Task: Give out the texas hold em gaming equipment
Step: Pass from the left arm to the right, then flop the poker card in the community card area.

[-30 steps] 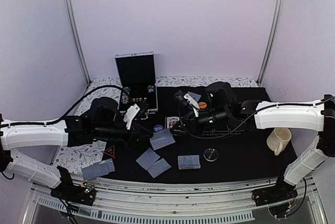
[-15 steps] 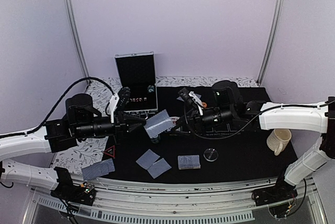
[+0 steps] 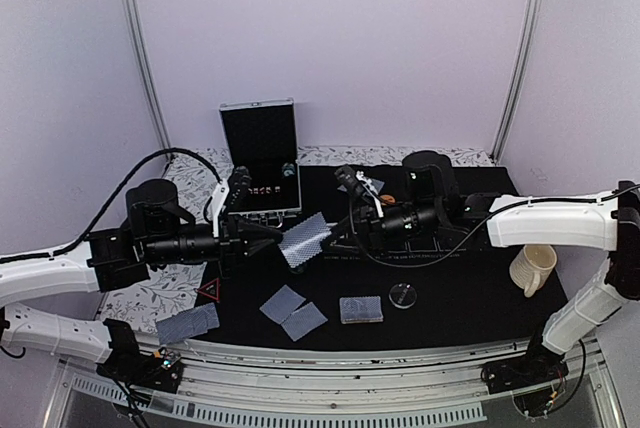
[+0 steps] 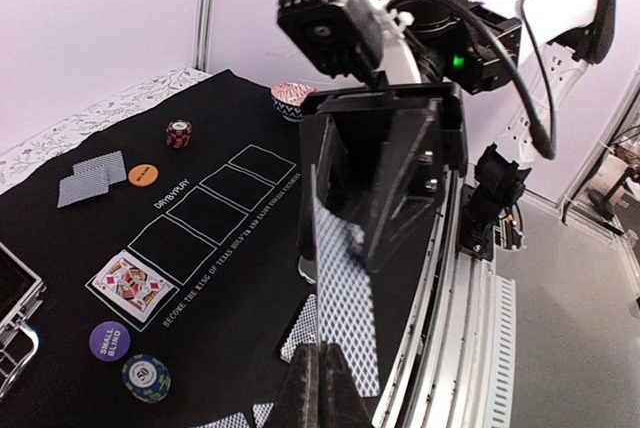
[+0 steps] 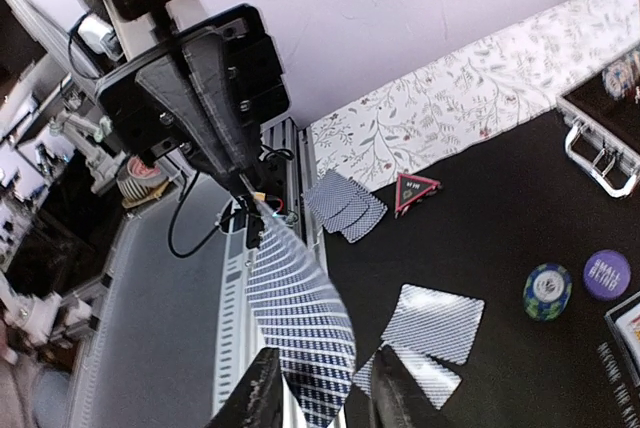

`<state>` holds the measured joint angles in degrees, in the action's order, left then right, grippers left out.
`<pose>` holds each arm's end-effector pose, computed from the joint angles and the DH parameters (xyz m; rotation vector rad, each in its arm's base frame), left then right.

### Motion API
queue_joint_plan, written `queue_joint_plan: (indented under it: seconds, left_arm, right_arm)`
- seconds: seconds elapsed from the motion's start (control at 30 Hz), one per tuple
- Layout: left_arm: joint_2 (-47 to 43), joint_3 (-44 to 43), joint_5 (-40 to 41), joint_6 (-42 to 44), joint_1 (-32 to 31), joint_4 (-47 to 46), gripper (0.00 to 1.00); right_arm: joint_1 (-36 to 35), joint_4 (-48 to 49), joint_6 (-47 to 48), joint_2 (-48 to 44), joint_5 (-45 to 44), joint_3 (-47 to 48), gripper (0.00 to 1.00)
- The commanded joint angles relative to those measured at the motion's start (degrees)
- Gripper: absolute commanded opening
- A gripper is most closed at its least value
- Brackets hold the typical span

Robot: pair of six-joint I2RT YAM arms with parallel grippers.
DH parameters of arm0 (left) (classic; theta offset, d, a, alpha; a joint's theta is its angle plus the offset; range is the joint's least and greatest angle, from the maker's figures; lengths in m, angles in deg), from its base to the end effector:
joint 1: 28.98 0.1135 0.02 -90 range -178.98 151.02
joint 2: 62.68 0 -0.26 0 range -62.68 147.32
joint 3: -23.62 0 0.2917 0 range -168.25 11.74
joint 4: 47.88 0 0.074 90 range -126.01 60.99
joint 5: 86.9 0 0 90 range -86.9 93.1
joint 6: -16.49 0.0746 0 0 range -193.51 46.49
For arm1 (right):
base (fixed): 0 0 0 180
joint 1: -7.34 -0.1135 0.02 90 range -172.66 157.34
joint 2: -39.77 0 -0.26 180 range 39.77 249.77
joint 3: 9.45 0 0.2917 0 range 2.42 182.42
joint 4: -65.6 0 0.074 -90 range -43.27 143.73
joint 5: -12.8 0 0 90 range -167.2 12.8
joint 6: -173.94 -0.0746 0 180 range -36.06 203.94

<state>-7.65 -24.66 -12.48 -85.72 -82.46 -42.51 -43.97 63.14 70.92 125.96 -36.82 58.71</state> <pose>0.1644 -0.2556 0.2616 0.8624 1.6968 -1.0466 0.2140 0.3445 0.2368 -1.1635 1.7607 1.3919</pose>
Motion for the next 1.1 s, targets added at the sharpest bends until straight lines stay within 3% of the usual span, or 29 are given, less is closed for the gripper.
queue_joint_plan:
  seconds: [0.0,0.07,0.2,0.3,0.37,0.43,0.53,0.67,0.87,1.07]
  left_arm:
    - [0.0,1.1,-1.7,0.4,-1.1,-1.8,0.00]
    - [-0.4,1.4,-1.0,0.4,-1.1,-1.6,0.00]
    - [0.1,0.5,4.6,0.0,-1.0,2.4,0.02]
    - [3.9,-2.7,15.7,-1.6,-0.5,9.8,0.51]
    - [6.6,-5.0,19.4,-2.4,0.2,15.2,0.67]
    - [8.8,-6.7,21.8,-3.8,0.7,19.3,0.75]
    - [10.9,-7.5,24.0,-6.4,2.4,22.2,0.80]
    - [12.2,-7.4,24.6,-8.5,5.0,23.6,0.80]
    - [11.1,-5.7,23.5,-10.6,8.3,25.7,0.81]
    - [9.3,-3.6,21.9,-11.6,11.4,27.1,0.83]
  right_arm:
    - [0.2,1.4,-1.4,2.1,2.1,2.1,0.19]
    - [0.2,1.3,-1.2,1.7,1.7,1.9,0.04]
    - [0.3,-1.0,0.0,-0.2,-3.6,1.0,0.02]
    - [0.3,-11.9,4.9,0.4,-17.9,3.6,0.02]
    - [0.4,-18.3,11.1,2.2,-28.5,5.2,0.02]
    - [0.9,-22.5,17.3,4.5,-39.4,6.5,0.02]
    - [2.7,-24.9,27.0,9.0,-53.8,9.5,0.02]
    - [5.7,-21.9,38.8,16.3,-63.9,17.0,0.02]
    - [8.3,-10.4,55.2,23.8,-66.5,18.3,0.02]
    - [8.2,-10.5,62.6,24.9,-57.5,14.1,0.02]
